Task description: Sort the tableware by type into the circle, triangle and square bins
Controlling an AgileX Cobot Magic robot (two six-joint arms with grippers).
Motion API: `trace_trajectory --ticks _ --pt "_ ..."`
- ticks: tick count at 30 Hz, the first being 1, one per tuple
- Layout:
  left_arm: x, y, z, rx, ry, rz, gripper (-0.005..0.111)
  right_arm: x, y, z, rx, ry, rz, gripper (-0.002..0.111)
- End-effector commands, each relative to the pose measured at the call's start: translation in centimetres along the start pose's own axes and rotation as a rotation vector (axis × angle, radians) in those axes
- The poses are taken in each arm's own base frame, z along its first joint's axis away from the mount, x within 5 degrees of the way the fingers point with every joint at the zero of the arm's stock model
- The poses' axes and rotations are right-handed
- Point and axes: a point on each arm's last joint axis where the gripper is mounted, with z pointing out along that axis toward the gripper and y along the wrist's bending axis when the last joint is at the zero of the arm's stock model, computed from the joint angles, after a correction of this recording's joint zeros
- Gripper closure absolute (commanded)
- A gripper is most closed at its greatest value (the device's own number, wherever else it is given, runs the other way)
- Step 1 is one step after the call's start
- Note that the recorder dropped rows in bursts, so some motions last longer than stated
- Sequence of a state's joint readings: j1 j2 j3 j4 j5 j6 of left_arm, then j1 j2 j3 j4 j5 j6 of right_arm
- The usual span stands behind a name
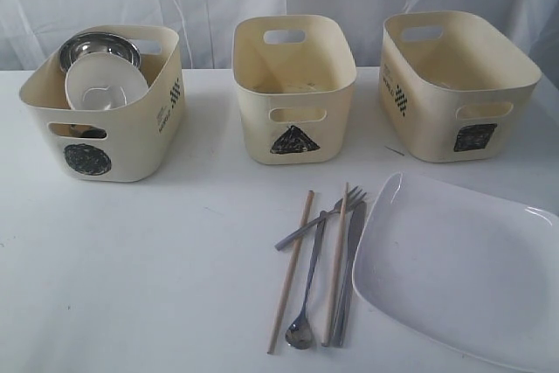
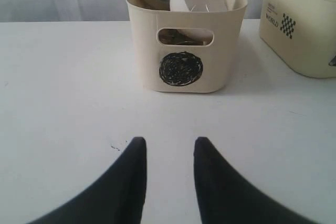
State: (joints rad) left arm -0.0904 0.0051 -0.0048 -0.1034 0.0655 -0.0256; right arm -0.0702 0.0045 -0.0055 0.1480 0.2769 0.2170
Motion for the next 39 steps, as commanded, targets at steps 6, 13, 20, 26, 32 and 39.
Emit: trace_trajectory --ticks 6,13,20,26,32,39 --pt "0.2 0.0 0.0 0.004 0.010 0.004 0.070 0.1 0.0 0.0 -0.004 -0.006 0.000 0.108" --pt "0.2 0.0 0.0 0.004 0.010 0.004 0.070 0.1 0.0 0.0 -0.004 -0.006 0.000 0.108" --pt "0.2 0.0 0.0 0.003 0.009 0.006 0.070 0.1 0.0 0.0 -0.003 -0.006 -0.005 0.108" --pt "0.2 0.0 0.0 0.003 0.009 0.006 0.070 -0.9 0.2 0.0 -0.030 -0.112 -0.017 0.108" --pt "0.2 0.0 0.0 0.003 0.009 0.006 0.070 -3.0 0.6 -0.6 -0.083 -0.349 0.033 0.108" --pt "0.2 0.0 0.0 0.003 0.009 0.006 0.070 -4.0 0.9 -1.0 -0.122 -0.471 0.038 0.108"
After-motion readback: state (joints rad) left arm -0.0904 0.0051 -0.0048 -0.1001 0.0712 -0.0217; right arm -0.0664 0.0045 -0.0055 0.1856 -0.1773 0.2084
